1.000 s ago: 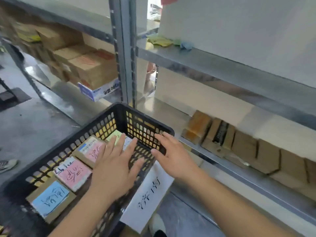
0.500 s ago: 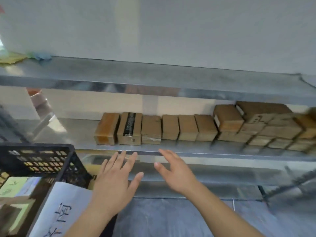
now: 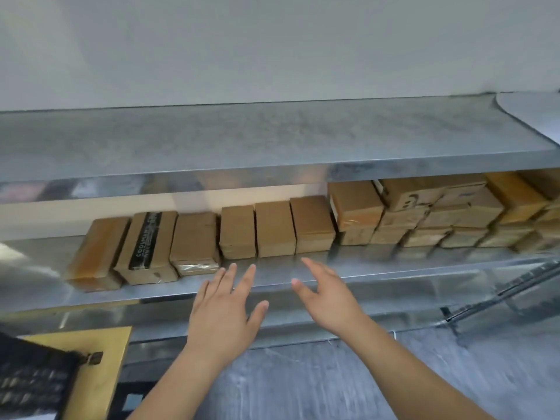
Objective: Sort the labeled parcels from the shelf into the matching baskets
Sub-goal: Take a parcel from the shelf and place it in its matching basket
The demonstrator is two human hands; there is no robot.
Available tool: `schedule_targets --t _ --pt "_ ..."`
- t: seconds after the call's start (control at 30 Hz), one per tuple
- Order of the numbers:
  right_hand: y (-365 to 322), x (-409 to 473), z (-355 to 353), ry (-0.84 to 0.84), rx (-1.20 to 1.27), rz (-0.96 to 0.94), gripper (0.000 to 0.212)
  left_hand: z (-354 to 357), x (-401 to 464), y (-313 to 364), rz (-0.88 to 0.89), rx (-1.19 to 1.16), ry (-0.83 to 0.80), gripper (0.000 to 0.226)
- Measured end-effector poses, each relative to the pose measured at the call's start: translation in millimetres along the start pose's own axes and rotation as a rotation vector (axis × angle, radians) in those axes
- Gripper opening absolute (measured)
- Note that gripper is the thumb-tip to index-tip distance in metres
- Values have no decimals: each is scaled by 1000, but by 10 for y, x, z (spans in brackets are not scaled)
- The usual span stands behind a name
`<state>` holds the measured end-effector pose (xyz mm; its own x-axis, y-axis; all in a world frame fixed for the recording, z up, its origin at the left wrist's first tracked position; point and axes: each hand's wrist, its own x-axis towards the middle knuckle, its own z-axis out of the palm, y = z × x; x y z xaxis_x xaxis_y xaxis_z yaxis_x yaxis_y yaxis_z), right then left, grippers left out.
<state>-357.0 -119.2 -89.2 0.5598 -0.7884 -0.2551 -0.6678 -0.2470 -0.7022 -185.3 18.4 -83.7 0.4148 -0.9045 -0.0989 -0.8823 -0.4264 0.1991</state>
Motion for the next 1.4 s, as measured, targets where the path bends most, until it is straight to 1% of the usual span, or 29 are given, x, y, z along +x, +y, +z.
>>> schedule_targets --t 0.17,0.4,0.53,0.6,0.63,0.73,0.77,0.83,0.87,0.97,1.03,1.1,1.2,1.3,1.33,1.37,1.4 --pt "-94 418 127 -56 -3 -17 67 46 390 -237 -59 -1 -16 75" --pt "-479 967 545 -131 -102 -39 68 149 1081 -599 -30 60 4 75" --pt "-644 1298 764 -93 -195 -74 73 297 1413 -788 23 35 64 71" --pt "-663 1469 863 -36 -288 -136 75 386 1524 -886 44 29 80 61" --pt "-708 1524 873 -42 -330 -139 69 411 1556 -922 51 40 78 55" --pt "-855 1588 851 -109 -471 -68 36 442 1589 -964 39 66 60 33" --pt "-868 1596 852 -132 -499 -35 31 439 1584 -964 32 58 55 29" --pt "-881 1541 900 -117 -537 -27 33 428 1557 -958 29 33 59 27" --pt "-858 1500 943 -60 -515 -57 38 430 1533 -959 41 16 72 28" --pt "-762 1355 1045 -17 -468 -157 63 400 1403 -934 97 -42 110 49" --pt "-725 1234 1065 -55 -451 -127 71 394 1274 -900 116 -48 107 49" --pt "-657 1090 1073 -49 -381 -124 63 434 1104 -858 113 -49 106 45" --pt "-495 911 1102 29 -230 -155 40 499 807 -748 107 -140 108 39" --pt "-351 836 1111 82 -73 -119 22 512 614 -549 36 -227 157 32" --pt "-326 821 1103 91 -33 -91 22 521 588 -489 1 -254 183 30" --pt "-294 816 1096 89 1 -61 30 523 573 -437 -53 -293 187 29" --pt "-277 807 1079 74 36 -31 42 517 564 -390 -120 -341 176 31"
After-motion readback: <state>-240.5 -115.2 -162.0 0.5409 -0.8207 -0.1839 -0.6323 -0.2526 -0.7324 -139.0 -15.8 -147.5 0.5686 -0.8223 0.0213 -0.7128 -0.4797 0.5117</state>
